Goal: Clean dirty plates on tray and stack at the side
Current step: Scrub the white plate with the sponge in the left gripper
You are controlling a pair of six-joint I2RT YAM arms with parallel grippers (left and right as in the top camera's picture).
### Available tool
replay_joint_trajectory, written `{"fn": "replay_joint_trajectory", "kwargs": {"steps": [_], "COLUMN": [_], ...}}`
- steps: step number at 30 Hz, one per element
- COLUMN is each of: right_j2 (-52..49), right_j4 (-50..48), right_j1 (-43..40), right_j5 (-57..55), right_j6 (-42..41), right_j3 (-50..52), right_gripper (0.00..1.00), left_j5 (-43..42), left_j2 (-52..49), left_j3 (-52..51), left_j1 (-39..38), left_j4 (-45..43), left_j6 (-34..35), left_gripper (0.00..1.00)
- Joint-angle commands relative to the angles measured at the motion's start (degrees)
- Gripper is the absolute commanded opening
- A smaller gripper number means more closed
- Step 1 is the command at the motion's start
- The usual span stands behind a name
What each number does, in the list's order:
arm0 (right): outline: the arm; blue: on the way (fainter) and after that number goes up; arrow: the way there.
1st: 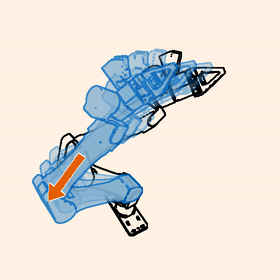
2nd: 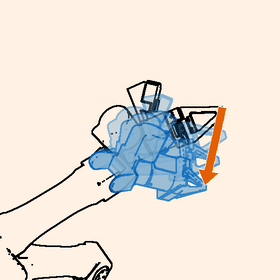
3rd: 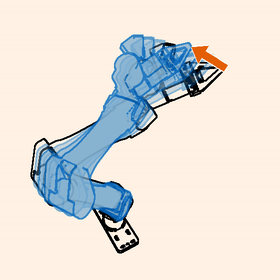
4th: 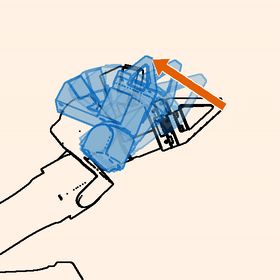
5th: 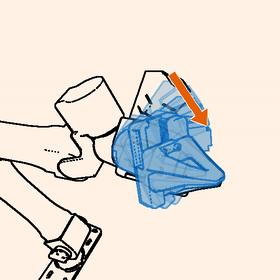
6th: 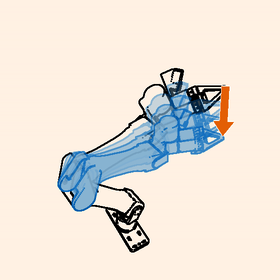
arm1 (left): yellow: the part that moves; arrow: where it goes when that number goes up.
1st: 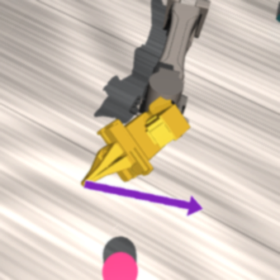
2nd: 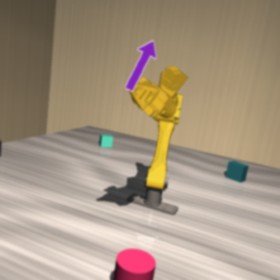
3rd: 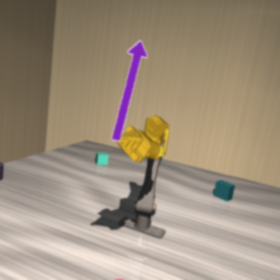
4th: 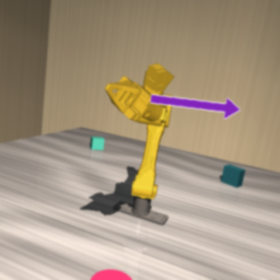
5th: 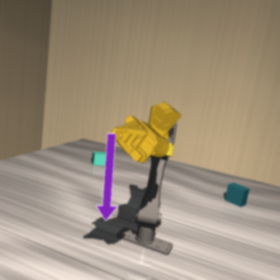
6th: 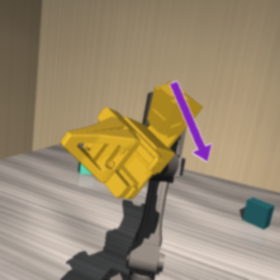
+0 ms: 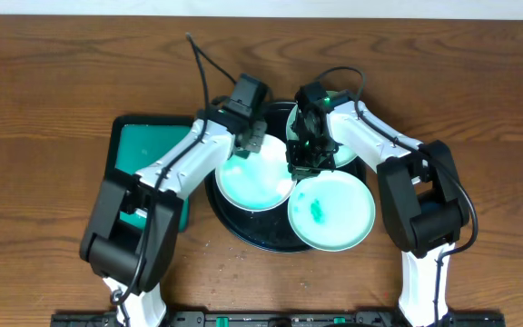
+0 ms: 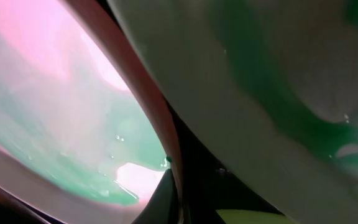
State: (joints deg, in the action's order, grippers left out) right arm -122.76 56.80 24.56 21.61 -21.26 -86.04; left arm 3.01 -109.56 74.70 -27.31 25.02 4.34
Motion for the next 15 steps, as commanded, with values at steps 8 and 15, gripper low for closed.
{"fn": "replay_joint_trajectory", "kwargs": {"steps": [8, 15], "right_j2": [-1.14, -1.14], "right_j4": [0.66, 0.61], "right_j1": [0.28, 0.28], "right_j5": [-2.69, -2.69], "right_j6": [1.60, 1.62], "right_j3": [1.14, 1.14], "right_gripper": [0.01, 0.01], "left_j5": [-8.52, -18.27], "left_j2": [1.33, -0.33], "left_j3": [-0.24, -0.70], "left_j1": [-2.43, -0.57], "left_j4": [4.68, 4.72], "left_j6": [-5.46, -7.56], "left_gripper": [0.07, 0.07]}}
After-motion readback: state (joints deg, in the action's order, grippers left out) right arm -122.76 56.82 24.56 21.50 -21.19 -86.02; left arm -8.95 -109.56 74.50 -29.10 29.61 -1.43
